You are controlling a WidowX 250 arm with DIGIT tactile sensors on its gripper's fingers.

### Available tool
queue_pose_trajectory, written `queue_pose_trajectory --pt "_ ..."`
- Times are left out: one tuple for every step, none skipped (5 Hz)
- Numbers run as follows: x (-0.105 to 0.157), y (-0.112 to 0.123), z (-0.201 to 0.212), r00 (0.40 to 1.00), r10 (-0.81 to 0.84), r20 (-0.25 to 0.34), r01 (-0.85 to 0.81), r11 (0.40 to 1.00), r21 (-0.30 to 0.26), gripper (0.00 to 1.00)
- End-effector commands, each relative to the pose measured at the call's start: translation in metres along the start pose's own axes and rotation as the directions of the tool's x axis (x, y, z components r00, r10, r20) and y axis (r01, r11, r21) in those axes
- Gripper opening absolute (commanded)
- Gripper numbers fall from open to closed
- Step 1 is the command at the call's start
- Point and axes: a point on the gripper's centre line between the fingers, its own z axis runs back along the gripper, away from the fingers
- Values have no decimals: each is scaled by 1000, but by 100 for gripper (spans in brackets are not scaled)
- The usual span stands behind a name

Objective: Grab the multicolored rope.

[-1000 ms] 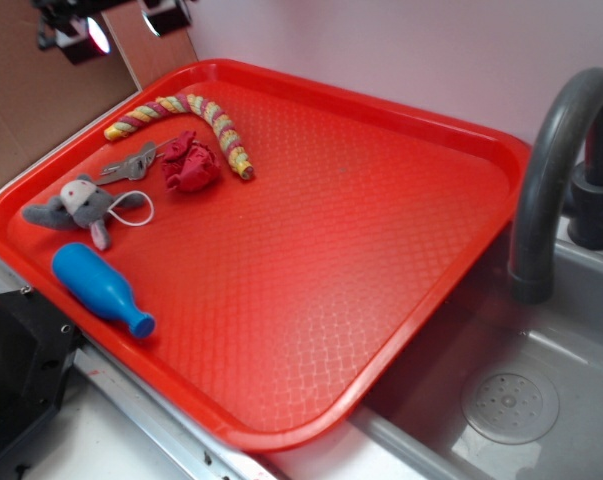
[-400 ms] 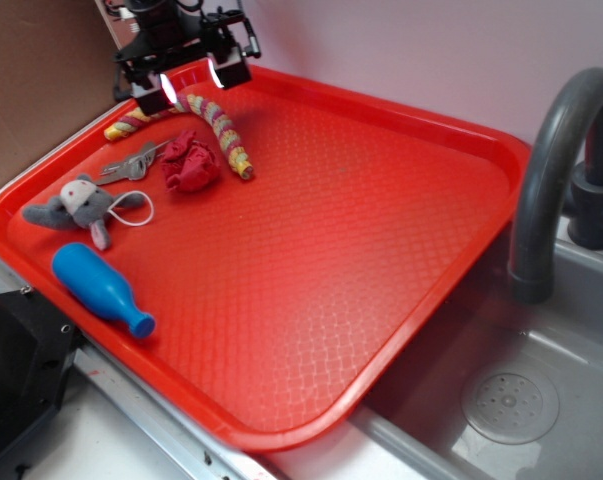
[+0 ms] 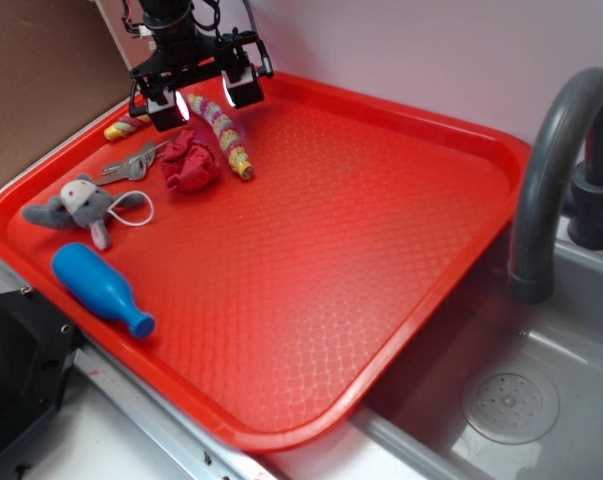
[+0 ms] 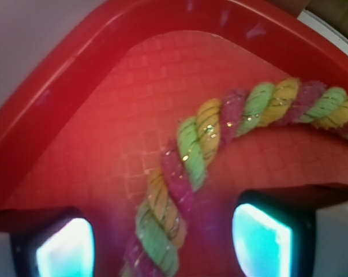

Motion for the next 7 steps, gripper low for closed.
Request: queue_pose_trajectory --pt "8 0 1 1000 -8 28 7 1000 16 100" --pt "4 -2 -2 1000 -16 7 16 1000 27 100" --pt "0 -3 -2 1000 -18 0 18 1000 3 0" --pt "-2 0 0 1000 -1 -13 1 1000 1 0" --pt "-7 -4 -1 999 -33 -10 33 999 38 0" --pt "-7 -2 19 1000 -21 -20 22 999 38 0" --pt "-7 -4 70 997 -61 -47 60 998 -13 0"
